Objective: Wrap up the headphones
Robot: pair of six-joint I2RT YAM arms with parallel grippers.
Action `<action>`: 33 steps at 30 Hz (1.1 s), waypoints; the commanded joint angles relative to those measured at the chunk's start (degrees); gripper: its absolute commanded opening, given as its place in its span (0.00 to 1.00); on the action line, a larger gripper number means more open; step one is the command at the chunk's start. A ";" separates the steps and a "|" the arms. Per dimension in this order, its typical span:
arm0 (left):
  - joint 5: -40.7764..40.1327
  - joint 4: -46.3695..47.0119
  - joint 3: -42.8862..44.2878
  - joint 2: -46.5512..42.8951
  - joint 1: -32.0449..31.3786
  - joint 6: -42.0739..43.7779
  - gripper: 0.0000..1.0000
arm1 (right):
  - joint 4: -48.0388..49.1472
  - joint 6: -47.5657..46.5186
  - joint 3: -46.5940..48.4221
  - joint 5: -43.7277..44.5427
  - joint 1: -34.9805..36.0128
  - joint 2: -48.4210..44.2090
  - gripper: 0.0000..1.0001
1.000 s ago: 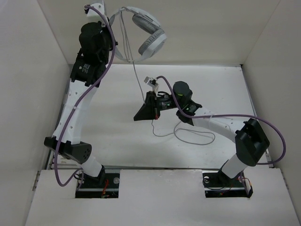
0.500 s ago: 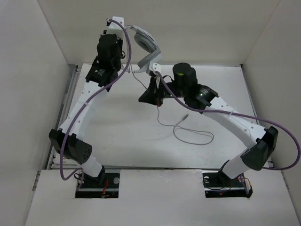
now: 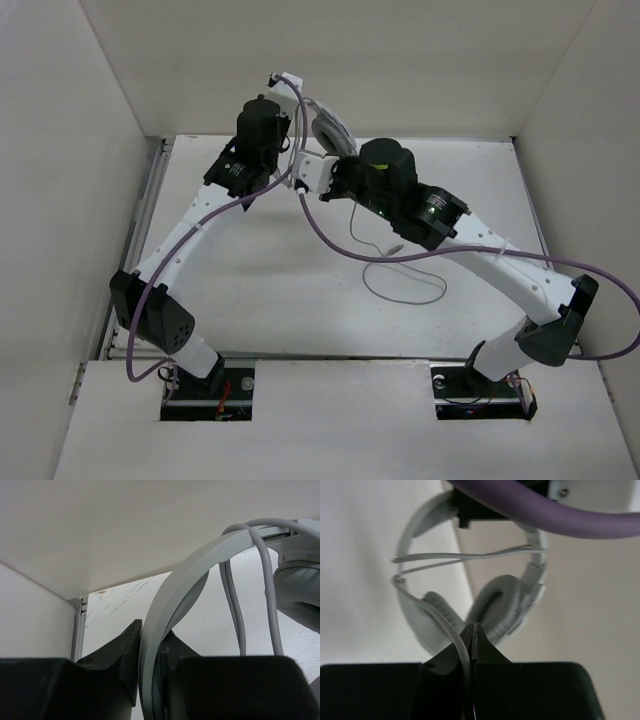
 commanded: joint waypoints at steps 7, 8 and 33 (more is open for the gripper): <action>6.93 -1.50 0.86 -6.28 -1.90 -3.21 0.00 | 45.79 -32.09 -14.23 17.12 0.19 0.23 0.07; 7.63 -2.29 0.86 -6.45 -2.07 -3.56 0.00 | 48.78 -34.04 -15.28 17.04 -0.07 0.58 0.08; 20.55 -11.26 -4.06 -14.54 -3.48 -6.29 0.00 | 41.62 -16.49 -7.48 10.71 -13.34 1.19 0.15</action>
